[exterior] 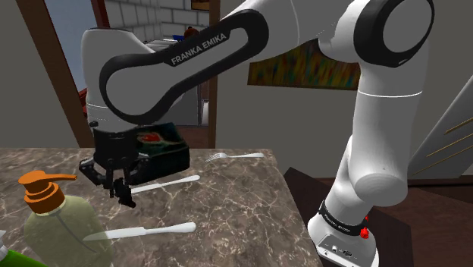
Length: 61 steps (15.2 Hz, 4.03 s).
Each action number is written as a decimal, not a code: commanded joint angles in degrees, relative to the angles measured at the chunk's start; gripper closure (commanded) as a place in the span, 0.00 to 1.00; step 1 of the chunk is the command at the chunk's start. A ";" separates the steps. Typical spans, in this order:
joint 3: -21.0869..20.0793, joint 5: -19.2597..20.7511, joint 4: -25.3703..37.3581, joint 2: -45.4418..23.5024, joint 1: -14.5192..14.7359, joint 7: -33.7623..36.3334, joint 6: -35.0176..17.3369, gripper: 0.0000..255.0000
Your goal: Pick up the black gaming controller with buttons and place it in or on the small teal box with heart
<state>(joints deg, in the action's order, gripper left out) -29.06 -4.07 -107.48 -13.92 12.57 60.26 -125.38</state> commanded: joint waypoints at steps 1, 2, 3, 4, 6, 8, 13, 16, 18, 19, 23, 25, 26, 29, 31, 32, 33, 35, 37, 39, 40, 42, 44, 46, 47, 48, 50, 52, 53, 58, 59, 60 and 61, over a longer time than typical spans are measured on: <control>-0.11 -0.34 0.73 0.76 -0.15 -0.04 1.44 1.00; -0.14 -0.46 1.17 1.04 -0.20 -0.03 2.14 1.00; -0.18 -0.57 1.63 1.32 -0.24 -0.02 2.84 1.00; -0.21 -0.67 2.10 1.58 -0.28 0.00 3.55 1.00; -0.26 -0.86 3.08 2.07 -0.36 0.05 4.97 1.00; -0.31 -1.02 4.12 2.51 -0.42 0.12 6.39 1.00; -0.40 -1.31 6.95 3.40 -0.54 0.37 10.00 1.00; -0.44 -1.40 8.82 3.77 -0.57 0.57 12.20 1.00; -0.46 -1.43 10.15 3.95 -0.58 0.73 13.67 1.00; -0.47 -1.44 10.84 4.02 -0.58 0.81 14.42 1.00; -0.52 -1.39 13.75 4.16 -0.54 1.20 17.42 1.00; -0.53 -1.36 14.61 4.16 -0.51 1.32 18.29 1.00; -0.04 -1.76 14.30 4.54 -1.40 -0.08 18.51 1.00; 1.47 -2.71 13.77 5.32 -3.94 -4.20 19.29 1.00; 2.51 -3.14 13.79 5.53 -5.53 -6.85 19.91 1.00; 3.04 -3.31 13.90 5.54 -6.30 -8.14 20.25 1.00; 3.56 -3.44 14.09 5.50 -7.05 -9.40 20.60 1.00; 4.59 -3.60 14.68 5.22 -8.52 -11.87 21.36 1.00; 5.62 -3.65 15.57 4.70 -9.94 -14.26 22.18 1.00; 6.85 -3.58 17.07 3.74 -11.59 -17.05 23.28 1.00; 6.84 -3.61 16.26 3.78 -11.63 -17.18 22.51 1.00; 6.86 -3.68 14.68 3.82 -11.65 -17.44 20.99 1.00; 6.88 -3.72 13.21 3.77 -11.66 -17.68 19.49 1.00; 6.89 -3.75 11.78 3.68 -11.67 -17.91 18.00 1.00; 6.90 -3.76 11.10 3.61 -11.67 -18.01 17.27 1.00; 6.90 -3.76 10.43 3.54 -11.66 -18.12 16.53 1.00; 6.92 -3.76 9.14 3.34 -11.65 -18.32 15.07 1.00; 6.93 -3.74 7.90 3.09 -11.63 -18.51 13.61 1.00; 6.94 -3.73 7.37 2.97 -11.61 -18.59 12.97 1.00; 6.94 -3.73 7.37 2.97 -11.61 -18.59 12.97 1.00; 6.94 -3.73 7.37 2.97 -11.61 -18.59 12.97 1.00; 6.94 -3.73 7.37 2.97 -11.61 -18.59 12.97 1.00; 6.94 -3.73 7.37 2.97 -11.61 -18.59 12.97 1.00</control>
<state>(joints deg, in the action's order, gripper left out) -22.13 -7.80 -100.10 -10.96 0.96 41.67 -112.41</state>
